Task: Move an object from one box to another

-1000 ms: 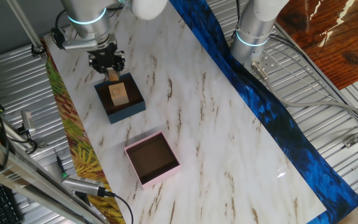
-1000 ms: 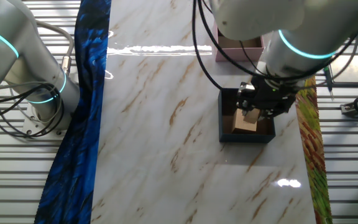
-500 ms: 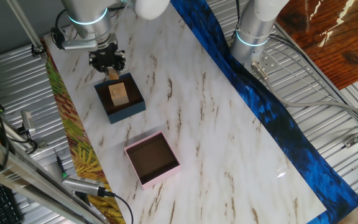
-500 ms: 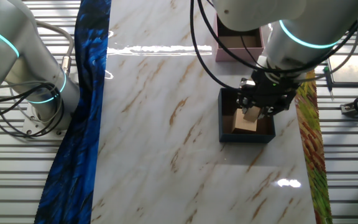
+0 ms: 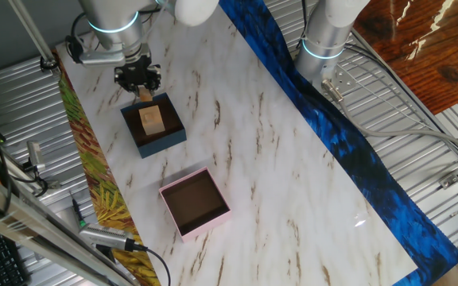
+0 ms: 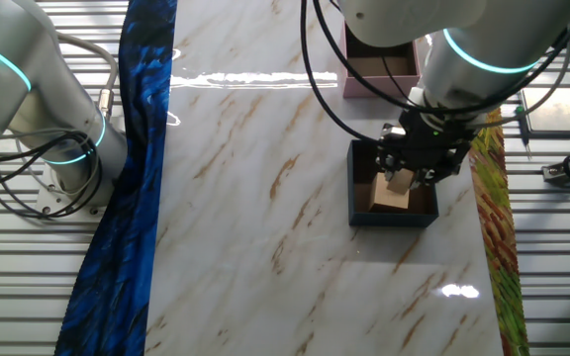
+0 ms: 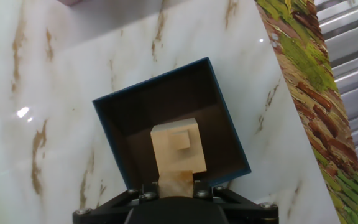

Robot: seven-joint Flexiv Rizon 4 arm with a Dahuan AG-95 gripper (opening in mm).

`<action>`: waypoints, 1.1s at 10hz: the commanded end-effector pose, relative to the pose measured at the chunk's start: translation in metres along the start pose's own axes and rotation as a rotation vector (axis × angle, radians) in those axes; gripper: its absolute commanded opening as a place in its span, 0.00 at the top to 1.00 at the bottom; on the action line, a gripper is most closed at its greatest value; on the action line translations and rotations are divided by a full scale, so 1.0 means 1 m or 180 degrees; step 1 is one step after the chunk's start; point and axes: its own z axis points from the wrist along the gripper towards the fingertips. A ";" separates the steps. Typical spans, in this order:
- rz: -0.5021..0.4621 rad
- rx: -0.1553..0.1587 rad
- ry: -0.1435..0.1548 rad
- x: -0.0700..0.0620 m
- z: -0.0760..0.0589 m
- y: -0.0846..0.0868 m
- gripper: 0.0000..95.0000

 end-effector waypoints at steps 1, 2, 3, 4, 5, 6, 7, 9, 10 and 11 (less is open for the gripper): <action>0.0058 -0.0004 -0.0016 0.000 0.000 0.000 1.00; 0.0087 0.0002 -0.0002 0.000 0.000 0.000 1.00; 0.0115 0.0005 0.0007 0.000 0.000 0.000 1.00; 0.0129 0.0007 0.0011 0.000 0.000 0.000 1.00; 0.0174 0.0009 0.0010 0.000 0.000 0.000 1.00; 0.0243 0.0008 0.0009 0.000 0.000 0.000 1.00; 0.0276 0.0011 0.0011 0.000 0.000 0.000 1.00; 0.0336 0.0015 0.0012 0.000 0.000 0.000 1.00; 0.0340 0.0015 0.0011 0.000 0.000 0.000 1.00; 0.0315 0.0028 0.0022 0.000 0.000 0.000 1.00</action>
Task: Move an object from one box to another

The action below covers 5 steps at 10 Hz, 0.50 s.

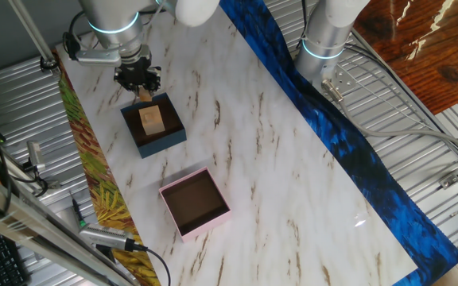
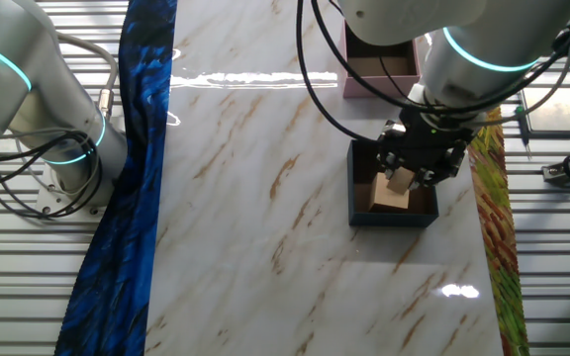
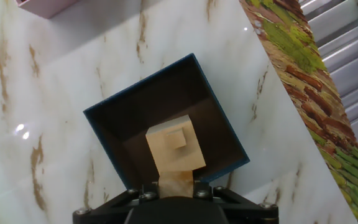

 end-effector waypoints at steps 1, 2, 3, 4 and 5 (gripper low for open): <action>-0.0082 0.0013 0.0015 0.000 0.000 0.000 1.00; -0.0197 0.0000 0.0012 0.000 0.000 0.000 1.00; -0.0249 -0.0005 0.0008 0.000 0.000 0.000 1.00; -0.0408 -0.0012 0.0012 0.000 0.000 0.000 1.00; -0.0447 -0.0013 0.0010 0.000 0.000 0.000 1.00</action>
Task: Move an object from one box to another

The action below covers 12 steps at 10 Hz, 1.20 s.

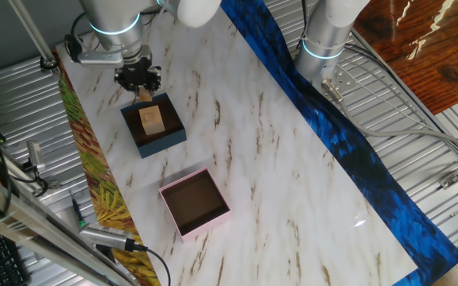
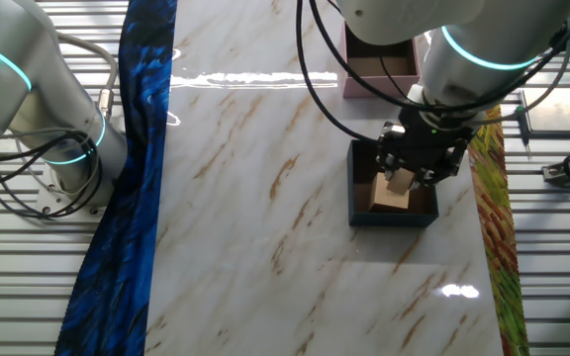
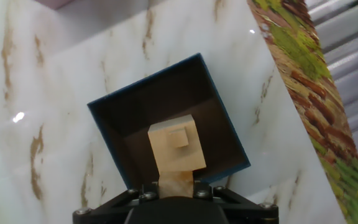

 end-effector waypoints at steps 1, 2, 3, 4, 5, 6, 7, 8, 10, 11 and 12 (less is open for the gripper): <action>-0.0134 -0.0011 -0.0006 -0.001 0.000 -0.001 1.00; -0.0156 -0.0012 -0.0010 -0.001 0.000 -0.001 1.00; -0.0168 -0.0012 -0.0011 -0.001 0.000 -0.001 1.00; -0.0189 -0.0012 -0.0016 -0.001 0.000 -0.001 1.00; -0.0193 -0.0011 -0.0018 -0.001 0.000 -0.001 1.00; -0.0189 -0.0011 -0.0018 -0.001 0.000 -0.001 1.00; -0.0136 -0.0016 -0.0028 -0.001 0.000 -0.001 1.00; -0.0133 -0.0037 -0.0087 -0.007 0.001 -0.002 1.00; -0.0058 -0.0082 -0.0198 -0.046 0.001 -0.002 1.00; -0.0012 -0.0088 -0.0211 -0.065 -0.001 0.001 1.00; 0.0067 -0.0086 -0.0213 -0.088 -0.004 0.006 1.00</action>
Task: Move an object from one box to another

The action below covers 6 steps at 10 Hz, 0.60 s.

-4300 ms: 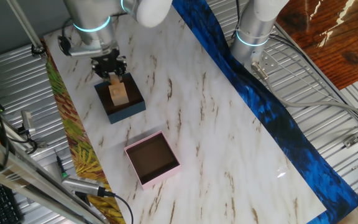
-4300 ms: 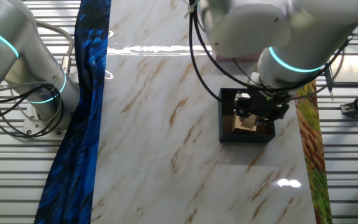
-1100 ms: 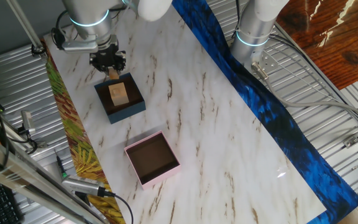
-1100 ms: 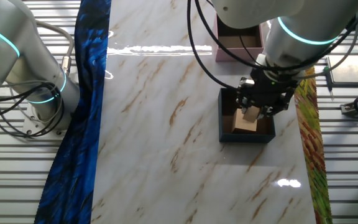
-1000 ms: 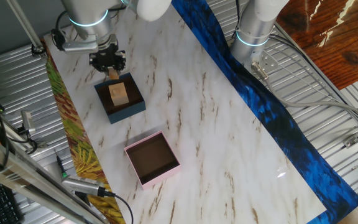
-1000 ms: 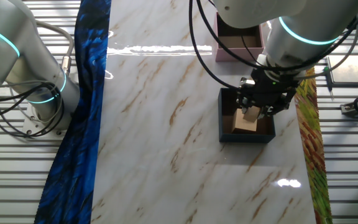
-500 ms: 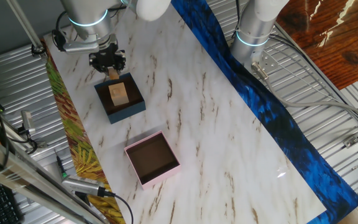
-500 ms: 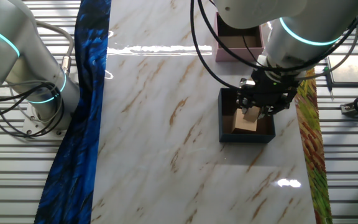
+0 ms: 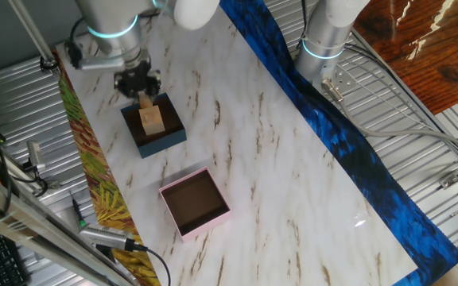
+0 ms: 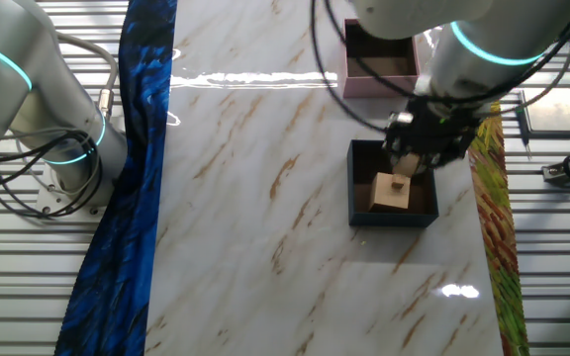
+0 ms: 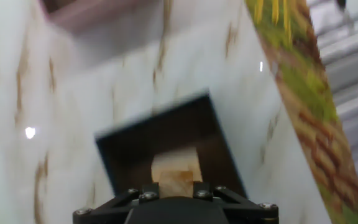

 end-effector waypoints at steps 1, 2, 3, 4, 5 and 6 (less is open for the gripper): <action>0.0150 0.0017 -0.0013 -0.045 -0.001 0.012 1.00; 0.0202 0.0027 -0.0013 -0.060 -0.001 0.018 1.00; 0.0225 0.0026 -0.0014 -0.069 -0.001 0.022 1.00; 0.0256 0.0029 -0.0001 -0.074 -0.002 0.025 1.00; 0.0271 0.0049 0.0055 -0.074 -0.002 0.025 1.00; 0.0200 0.0054 0.0071 -0.074 -0.002 0.025 1.00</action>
